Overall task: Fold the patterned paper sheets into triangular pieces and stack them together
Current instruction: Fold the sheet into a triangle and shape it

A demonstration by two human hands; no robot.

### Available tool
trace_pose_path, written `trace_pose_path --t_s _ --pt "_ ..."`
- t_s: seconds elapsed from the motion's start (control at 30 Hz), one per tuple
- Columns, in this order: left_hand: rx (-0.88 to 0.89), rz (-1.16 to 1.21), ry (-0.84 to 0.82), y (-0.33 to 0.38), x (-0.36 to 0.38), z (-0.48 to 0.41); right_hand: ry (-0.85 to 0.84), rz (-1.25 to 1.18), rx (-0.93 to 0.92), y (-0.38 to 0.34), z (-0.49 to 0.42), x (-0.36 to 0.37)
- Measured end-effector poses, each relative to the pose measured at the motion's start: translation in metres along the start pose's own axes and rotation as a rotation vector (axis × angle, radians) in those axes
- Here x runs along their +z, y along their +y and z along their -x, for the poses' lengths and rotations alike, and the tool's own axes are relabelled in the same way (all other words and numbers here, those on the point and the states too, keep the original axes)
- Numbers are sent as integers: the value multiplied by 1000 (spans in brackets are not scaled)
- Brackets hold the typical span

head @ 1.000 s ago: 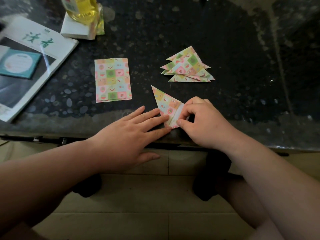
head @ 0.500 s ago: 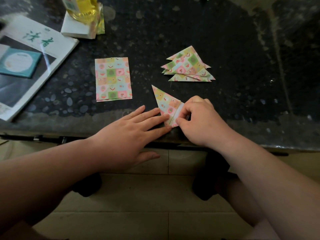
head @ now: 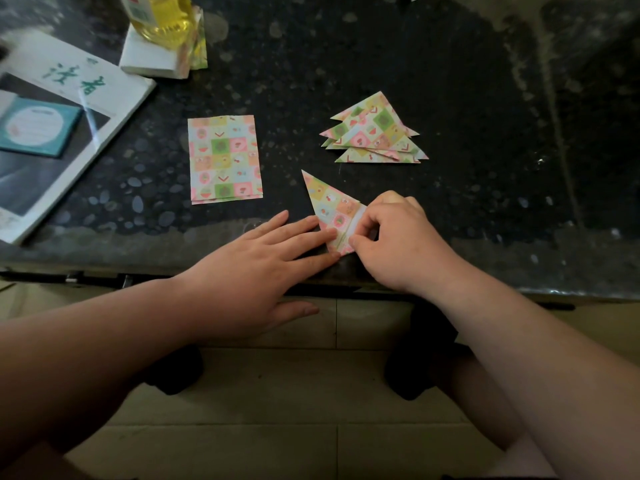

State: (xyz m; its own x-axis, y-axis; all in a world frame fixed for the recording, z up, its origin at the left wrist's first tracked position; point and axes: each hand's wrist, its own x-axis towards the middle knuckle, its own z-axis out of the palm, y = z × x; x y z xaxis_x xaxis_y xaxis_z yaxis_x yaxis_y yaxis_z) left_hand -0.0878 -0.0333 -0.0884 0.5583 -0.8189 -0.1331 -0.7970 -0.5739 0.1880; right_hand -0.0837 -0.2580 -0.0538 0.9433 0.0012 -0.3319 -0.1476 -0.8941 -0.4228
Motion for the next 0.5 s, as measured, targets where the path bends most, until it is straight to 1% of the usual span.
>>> trace_pose_path --t_s 0.5 --pt "1 -31 16 1 -1 -1 -3 -3 15 -2 0 -1"
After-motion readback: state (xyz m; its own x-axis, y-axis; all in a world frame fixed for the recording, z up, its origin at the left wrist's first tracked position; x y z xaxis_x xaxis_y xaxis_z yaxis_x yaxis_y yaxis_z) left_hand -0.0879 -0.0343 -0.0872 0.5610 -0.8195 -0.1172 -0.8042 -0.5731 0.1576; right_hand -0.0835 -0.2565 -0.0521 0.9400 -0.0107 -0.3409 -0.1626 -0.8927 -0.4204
